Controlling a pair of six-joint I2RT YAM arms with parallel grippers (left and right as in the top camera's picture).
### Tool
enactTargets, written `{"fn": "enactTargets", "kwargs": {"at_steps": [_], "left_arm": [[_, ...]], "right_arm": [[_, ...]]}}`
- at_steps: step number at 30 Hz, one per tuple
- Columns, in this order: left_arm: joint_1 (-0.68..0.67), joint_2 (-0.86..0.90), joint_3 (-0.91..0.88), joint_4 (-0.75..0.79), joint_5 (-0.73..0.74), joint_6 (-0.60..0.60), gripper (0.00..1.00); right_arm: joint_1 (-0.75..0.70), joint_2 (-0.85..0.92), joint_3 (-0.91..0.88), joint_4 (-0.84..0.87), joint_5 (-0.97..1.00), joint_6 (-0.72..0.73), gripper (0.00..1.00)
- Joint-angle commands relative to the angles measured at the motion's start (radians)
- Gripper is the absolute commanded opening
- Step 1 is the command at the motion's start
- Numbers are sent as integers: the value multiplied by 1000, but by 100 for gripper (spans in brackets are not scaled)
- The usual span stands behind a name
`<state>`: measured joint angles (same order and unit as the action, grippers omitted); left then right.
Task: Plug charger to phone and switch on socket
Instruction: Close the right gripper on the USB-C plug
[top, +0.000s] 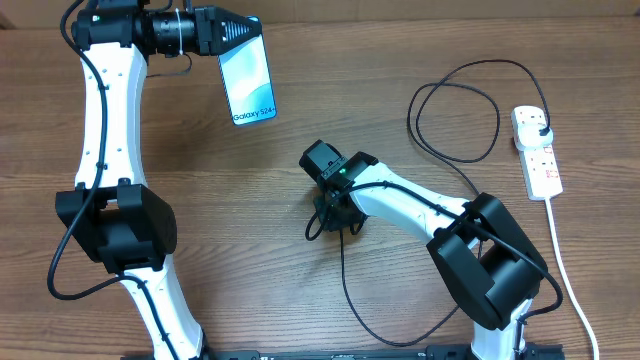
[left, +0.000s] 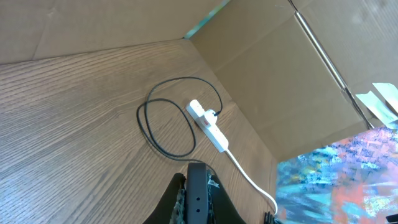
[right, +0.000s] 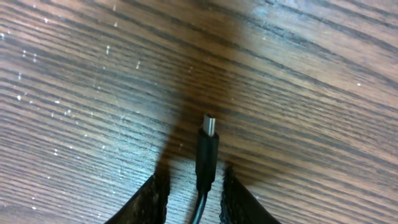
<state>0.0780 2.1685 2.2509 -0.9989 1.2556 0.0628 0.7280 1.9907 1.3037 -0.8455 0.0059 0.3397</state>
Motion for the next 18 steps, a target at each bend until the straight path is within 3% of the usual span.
{"fn": "enactTargets", "kwargs": {"at_steps": [1,18], "left_arm": [[0,3,8,5,27,13,4],[0,3,8,5,27,12,4]], "right_arm": [[0,33,6,14,-16,2,27],[0,33,7,12,-63,-13,11]]}}
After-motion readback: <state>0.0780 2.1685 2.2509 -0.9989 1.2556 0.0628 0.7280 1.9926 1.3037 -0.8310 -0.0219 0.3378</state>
